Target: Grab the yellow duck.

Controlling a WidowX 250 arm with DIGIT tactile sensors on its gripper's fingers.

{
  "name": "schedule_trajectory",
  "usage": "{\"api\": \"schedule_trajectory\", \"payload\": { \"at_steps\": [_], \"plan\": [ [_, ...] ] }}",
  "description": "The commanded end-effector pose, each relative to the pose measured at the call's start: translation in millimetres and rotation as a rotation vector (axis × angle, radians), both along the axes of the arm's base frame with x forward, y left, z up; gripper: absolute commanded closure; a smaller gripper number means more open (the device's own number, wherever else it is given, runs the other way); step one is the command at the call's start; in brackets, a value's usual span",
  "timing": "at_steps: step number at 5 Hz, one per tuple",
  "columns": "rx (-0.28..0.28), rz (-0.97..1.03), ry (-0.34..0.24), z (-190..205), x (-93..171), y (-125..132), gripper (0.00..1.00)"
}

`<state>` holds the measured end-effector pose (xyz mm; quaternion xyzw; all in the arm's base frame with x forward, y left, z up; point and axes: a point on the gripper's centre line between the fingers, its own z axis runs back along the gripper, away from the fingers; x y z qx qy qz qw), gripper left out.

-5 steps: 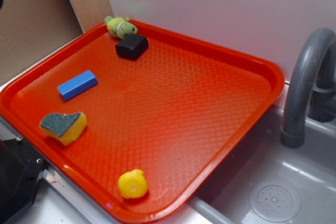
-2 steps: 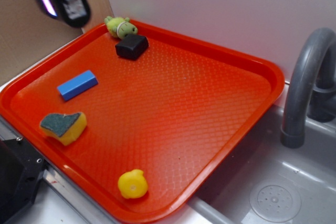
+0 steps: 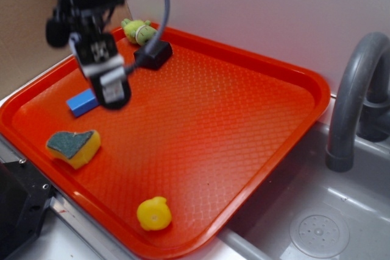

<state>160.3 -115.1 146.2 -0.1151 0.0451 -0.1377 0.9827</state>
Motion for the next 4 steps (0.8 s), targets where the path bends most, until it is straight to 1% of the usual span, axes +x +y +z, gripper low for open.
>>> {"api": "schedule_trajectory", "payload": {
  "at_steps": [1,2,3,4],
  "plan": [
    [0.047,-0.066,0.072,-56.2,-10.1,-16.3,0.0],
    [0.095,-0.054,0.093,-82.2,-10.8,-15.3,0.0],
    [0.113,-0.096,0.122,-104.8,-19.6,-27.6,0.0],
    [0.058,-0.17,0.115,-106.0,-33.6,-50.9,0.0]
  ]
}}
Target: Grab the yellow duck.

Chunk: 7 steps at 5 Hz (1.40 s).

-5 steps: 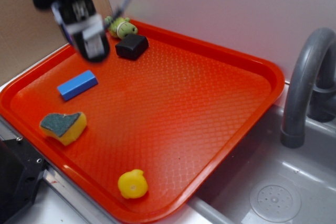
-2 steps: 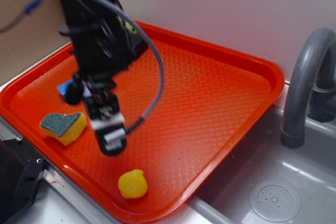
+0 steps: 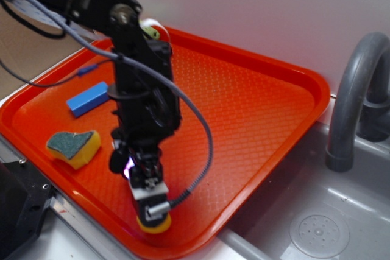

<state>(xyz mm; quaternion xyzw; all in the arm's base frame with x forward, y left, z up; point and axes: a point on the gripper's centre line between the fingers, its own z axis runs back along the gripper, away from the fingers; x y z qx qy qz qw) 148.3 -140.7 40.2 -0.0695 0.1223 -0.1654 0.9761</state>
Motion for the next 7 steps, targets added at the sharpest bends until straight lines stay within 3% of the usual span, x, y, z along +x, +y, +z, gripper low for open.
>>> {"api": "schedule_trajectory", "payload": {
  "at_steps": [1,2,3,4,5,6,7],
  "plan": [
    [-0.021,-0.1,-0.04,8.1,-25.6,-33.7,0.0],
    [-0.022,-0.068,-0.012,-1.7,-24.6,-26.0,0.0],
    [0.017,-0.048,-0.035,-2.4,-22.3,-22.8,1.0],
    [0.022,-0.033,-0.048,1.3,-19.9,-20.9,1.0],
    [0.074,0.003,-0.063,8.1,-10.6,-12.6,1.0],
    [0.154,0.146,-0.097,58.9,9.2,10.1,1.0],
    [0.156,0.329,-0.172,110.5,27.6,41.4,1.0]
  ]
}}
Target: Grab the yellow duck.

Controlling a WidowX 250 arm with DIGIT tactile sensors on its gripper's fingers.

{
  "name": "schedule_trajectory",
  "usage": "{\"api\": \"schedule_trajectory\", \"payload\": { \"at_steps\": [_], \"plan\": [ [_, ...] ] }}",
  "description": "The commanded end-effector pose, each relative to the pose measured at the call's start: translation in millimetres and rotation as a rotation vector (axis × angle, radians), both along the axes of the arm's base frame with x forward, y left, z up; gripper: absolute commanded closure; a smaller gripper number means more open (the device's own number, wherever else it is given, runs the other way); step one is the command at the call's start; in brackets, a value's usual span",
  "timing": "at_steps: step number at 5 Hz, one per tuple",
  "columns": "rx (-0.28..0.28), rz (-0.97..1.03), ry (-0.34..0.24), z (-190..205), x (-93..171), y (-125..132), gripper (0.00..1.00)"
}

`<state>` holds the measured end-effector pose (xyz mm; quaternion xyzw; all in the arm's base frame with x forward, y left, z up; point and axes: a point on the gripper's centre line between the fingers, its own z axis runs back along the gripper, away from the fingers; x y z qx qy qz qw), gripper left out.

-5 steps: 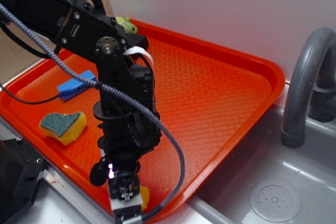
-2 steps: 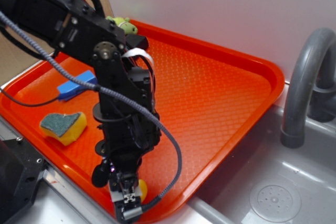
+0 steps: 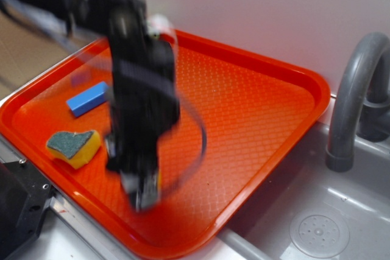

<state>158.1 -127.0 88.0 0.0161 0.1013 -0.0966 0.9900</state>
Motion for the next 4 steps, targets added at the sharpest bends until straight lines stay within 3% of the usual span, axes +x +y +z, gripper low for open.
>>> {"api": "schedule_trajectory", "payload": {
  "at_steps": [1,3,4],
  "plan": [
    [-0.001,0.34,-0.177,110.7,19.6,53.5,1.0],
    [0.041,0.577,-0.333,163.9,3.5,88.0,1.0],
    [0.043,0.565,-0.285,159.0,9.0,88.8,1.0]
  ]
}}
